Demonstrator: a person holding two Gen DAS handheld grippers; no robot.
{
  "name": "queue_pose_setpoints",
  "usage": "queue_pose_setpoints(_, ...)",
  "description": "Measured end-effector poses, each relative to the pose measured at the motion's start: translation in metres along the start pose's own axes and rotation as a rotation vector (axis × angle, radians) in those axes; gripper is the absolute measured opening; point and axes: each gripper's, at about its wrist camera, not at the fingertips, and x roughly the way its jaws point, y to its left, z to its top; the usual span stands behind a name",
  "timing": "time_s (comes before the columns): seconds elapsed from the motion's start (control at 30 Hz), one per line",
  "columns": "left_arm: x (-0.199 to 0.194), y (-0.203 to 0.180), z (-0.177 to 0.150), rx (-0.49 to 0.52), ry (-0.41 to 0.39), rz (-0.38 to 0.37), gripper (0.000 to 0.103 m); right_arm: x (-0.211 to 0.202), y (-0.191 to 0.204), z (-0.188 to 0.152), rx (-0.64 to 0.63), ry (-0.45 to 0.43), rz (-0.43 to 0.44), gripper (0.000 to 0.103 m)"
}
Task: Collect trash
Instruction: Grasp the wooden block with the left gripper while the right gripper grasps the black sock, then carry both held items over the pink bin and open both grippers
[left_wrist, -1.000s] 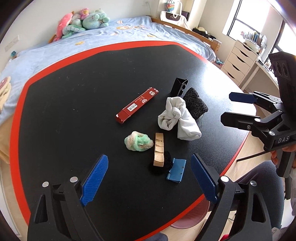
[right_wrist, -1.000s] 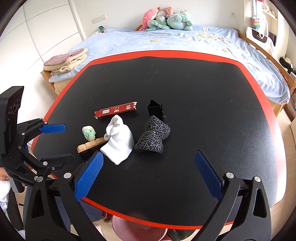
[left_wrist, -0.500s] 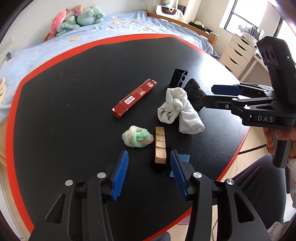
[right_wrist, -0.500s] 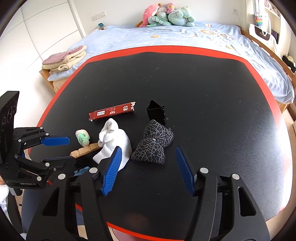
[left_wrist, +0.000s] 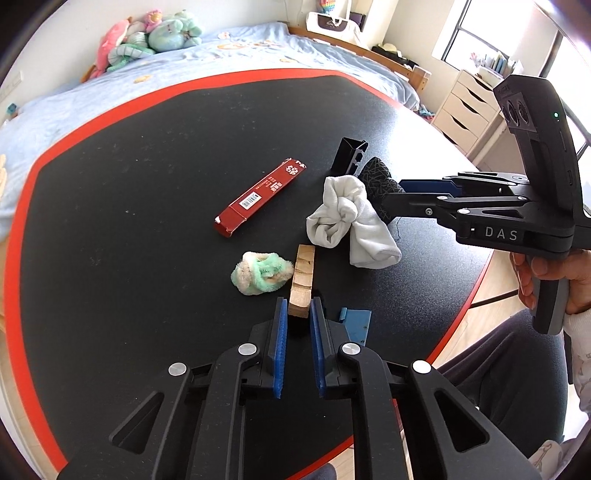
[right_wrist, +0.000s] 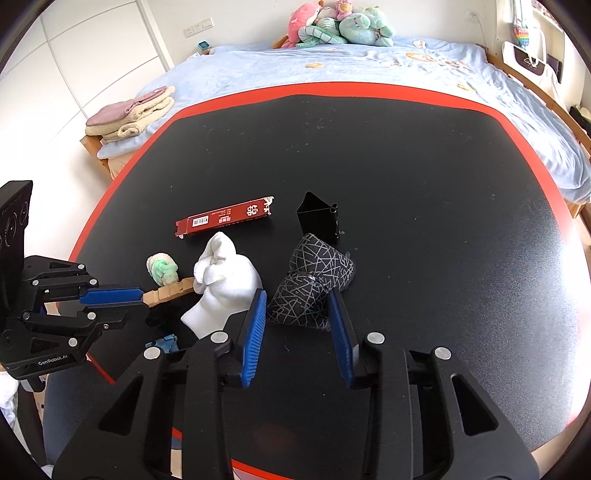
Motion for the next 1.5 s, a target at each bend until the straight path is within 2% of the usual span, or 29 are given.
queue_pose_setpoints(0.23, -0.005, 0.001, 0.0, -0.008, -0.017, 0.009, 0.012, -0.003, 0.003, -0.003, -0.006, -0.008, 0.004, 0.027)
queue_pose_setpoints(0.87, -0.044, -0.012, 0.001, -0.008, -0.092, 0.016, 0.012, -0.044, 0.014, -0.013, -0.002, -0.058, -0.005, 0.025)
queue_pose_setpoints(1.2, -0.077, -0.038, -0.014, 0.012, -0.126, 0.006, 0.012, -0.097, 0.029, -0.041, -0.011, -0.096, -0.006, 0.025)
queue_pose_setpoints(1.5, -0.092, -0.068, -0.04, 0.042, -0.12, -0.016, 0.012, -0.134, 0.044, -0.086, -0.014, -0.094, 0.003, 0.025)
